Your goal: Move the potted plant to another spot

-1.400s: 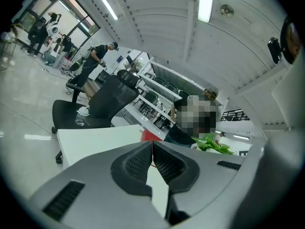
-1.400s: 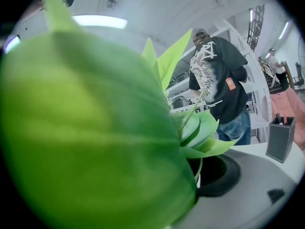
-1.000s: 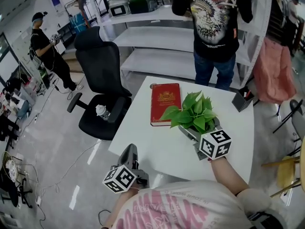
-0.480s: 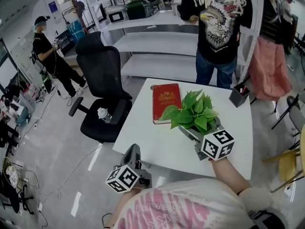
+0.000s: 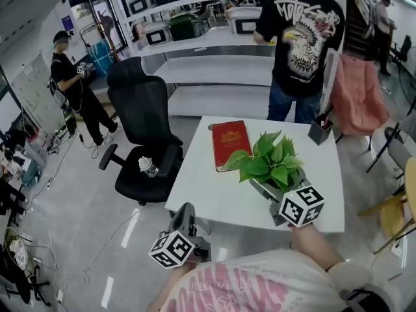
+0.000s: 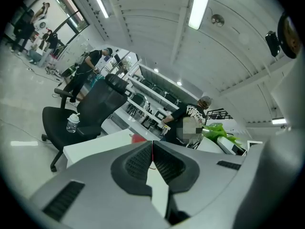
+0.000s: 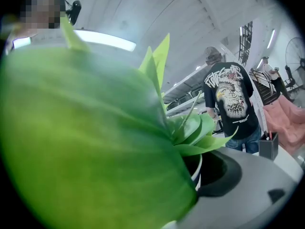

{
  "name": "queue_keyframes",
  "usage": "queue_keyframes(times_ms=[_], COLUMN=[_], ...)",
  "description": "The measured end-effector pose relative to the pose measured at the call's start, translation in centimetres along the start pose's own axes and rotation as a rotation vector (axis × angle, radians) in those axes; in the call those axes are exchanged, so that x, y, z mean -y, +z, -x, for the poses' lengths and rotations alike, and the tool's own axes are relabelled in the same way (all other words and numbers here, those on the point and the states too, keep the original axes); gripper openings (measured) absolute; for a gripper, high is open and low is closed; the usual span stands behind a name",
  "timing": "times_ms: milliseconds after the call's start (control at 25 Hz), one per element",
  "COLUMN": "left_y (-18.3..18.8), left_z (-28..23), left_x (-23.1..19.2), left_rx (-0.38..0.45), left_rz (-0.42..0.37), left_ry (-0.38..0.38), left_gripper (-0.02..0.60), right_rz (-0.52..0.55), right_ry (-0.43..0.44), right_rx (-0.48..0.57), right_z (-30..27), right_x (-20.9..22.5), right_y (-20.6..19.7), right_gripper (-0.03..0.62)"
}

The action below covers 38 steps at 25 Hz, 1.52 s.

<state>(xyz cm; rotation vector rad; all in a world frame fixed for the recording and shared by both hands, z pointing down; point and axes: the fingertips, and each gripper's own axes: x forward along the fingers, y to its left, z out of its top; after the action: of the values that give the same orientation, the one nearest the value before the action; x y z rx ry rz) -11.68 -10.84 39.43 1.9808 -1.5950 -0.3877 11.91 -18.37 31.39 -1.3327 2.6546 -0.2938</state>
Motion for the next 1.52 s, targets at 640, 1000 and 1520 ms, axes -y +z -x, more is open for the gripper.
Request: queue_keyframes(times_ms=[640, 1000, 1520], left_y=[0.1, -0.2, -0.4], left_z=[5.8, 6.7, 7.0], left_x=[1.8, 2.8, 1.7], left_rx=[-0.027, -0.05, -0.063], left_rz=[-0.046, -0.049, -0.039], left_ry=[-0.152, -0.189, -0.174], left_gripper=[0.025, 0.025, 0.025], right_rz=[0.003, 0.031, -0.007], right_ry=[-0.06, -0.066, -0.101], right_rx=[0.045, 0.054, 0.071], right_z=[6.3, 7.3, 7.6], right_x=[-7.9, -9.8, -9.3], right_y=[-0.9, -1.0, -1.1], right_gripper=[0.561, 0.558, 0.56])
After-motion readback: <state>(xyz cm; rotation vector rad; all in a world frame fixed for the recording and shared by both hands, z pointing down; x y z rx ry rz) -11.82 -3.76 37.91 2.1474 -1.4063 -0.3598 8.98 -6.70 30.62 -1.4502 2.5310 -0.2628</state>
